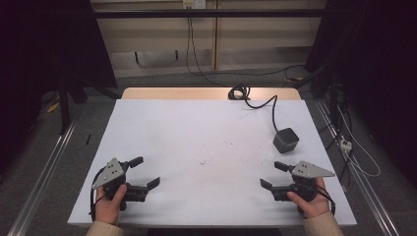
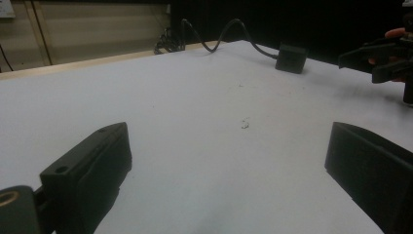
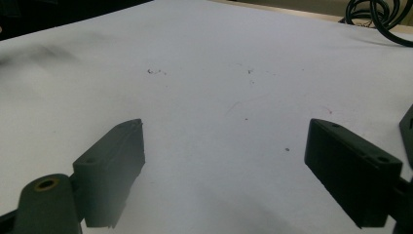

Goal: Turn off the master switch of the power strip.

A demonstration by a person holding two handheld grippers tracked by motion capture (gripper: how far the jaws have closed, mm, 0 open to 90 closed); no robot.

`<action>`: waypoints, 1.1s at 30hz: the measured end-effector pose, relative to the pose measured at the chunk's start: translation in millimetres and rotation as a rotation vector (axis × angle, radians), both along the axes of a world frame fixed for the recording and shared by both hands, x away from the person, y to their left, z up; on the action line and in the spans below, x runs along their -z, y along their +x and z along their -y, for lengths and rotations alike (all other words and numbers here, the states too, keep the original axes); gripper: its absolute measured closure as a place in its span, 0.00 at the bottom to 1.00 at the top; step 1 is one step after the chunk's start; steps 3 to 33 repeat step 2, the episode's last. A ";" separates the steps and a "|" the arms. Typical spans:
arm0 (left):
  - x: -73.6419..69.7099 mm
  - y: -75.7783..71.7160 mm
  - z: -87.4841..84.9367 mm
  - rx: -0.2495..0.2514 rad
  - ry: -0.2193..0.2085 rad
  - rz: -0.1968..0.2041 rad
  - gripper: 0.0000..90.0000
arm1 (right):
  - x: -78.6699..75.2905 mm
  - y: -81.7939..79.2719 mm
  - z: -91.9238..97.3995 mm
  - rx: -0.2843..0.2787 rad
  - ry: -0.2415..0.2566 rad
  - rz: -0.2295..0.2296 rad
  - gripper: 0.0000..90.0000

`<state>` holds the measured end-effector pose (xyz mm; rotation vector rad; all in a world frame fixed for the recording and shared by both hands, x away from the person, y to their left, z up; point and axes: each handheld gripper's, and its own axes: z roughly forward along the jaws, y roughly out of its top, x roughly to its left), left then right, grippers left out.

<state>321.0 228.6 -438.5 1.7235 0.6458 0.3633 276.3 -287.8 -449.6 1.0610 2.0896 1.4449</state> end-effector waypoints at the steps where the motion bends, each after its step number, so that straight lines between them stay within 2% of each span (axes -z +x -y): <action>1: -0.2 0.3 0.0 0.000 0.001 0.002 0.03 | 0.2 -0.1 0.1 -0.002 -0.002 0.000 0.16; 33: -0.2 0.6 0.2 0.000 0.001 0.001 0.03 | 0.5 -0.2 0.0 -0.004 -0.003 -0.003 0.16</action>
